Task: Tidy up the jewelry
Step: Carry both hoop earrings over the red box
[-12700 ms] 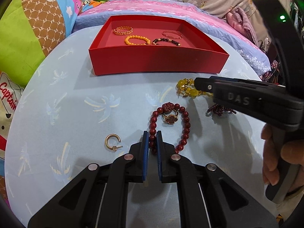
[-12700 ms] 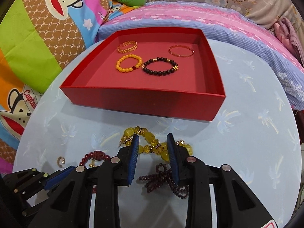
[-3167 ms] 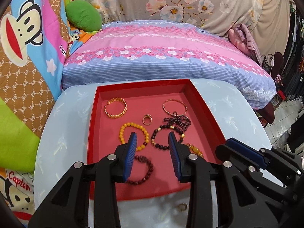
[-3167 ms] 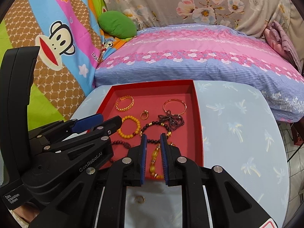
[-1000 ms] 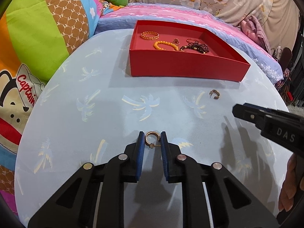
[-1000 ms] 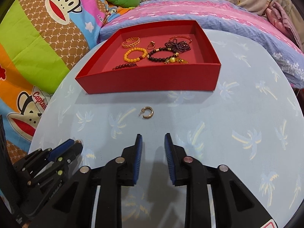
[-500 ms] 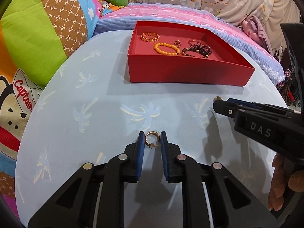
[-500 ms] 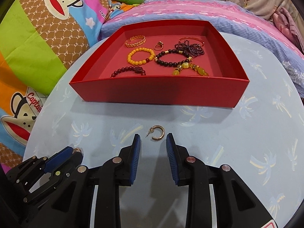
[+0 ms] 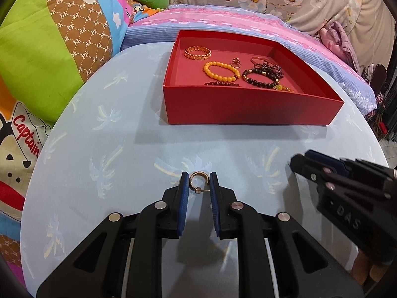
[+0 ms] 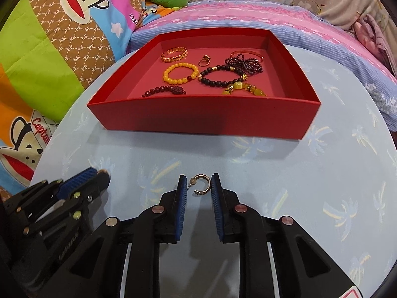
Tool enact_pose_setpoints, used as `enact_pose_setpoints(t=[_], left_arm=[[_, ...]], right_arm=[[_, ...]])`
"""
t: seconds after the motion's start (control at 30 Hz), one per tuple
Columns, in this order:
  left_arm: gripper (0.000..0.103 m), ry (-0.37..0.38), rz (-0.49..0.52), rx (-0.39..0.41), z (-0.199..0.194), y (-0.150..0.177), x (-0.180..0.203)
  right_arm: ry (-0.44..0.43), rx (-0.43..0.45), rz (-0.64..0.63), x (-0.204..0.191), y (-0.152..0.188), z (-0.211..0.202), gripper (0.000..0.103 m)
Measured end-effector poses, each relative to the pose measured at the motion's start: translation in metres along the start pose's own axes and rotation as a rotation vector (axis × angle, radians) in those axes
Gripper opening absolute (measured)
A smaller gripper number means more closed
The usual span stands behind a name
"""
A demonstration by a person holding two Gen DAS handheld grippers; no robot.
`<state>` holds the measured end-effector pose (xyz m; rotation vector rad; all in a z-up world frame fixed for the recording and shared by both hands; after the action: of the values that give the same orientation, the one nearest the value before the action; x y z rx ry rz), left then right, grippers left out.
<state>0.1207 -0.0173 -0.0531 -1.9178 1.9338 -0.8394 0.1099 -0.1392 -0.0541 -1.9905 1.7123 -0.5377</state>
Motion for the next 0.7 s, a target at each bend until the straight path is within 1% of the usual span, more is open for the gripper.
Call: enact_pose_setpoints(t=[0.27, 0.5, 0.7], left_arm=[[0.017, -0.007, -0.014, -0.018, -0.001, 0.000, 0.003], [0.016, -0.001, -0.005, -0.017, -0.010, 0.004, 0.012], [0.016, 0.008, 0.004, -0.004, -0.021, 0.001, 0.019]], right_arm=[[-0.020, 0.000, 0.020, -0.003, 0.016, -0.017, 0.019], [-0.027, 0.024, 0.002, -0.011, 0.018, -0.033, 0.019], [-0.028, 0.045, 0.012, -0.010, 0.016, -0.045, 0.019]])
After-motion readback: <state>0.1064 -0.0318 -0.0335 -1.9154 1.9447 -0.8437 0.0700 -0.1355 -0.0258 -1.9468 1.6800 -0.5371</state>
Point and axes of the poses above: each gripper's, at about its wrist camera, not at the fingertips, and z roughly the way its jaws point, x to its right, y to its underside, the point moved 7 cm from there along z, roughly the way its jaws point, and after that the axes turned 12 degrees about -z, right-handed, at the moved point
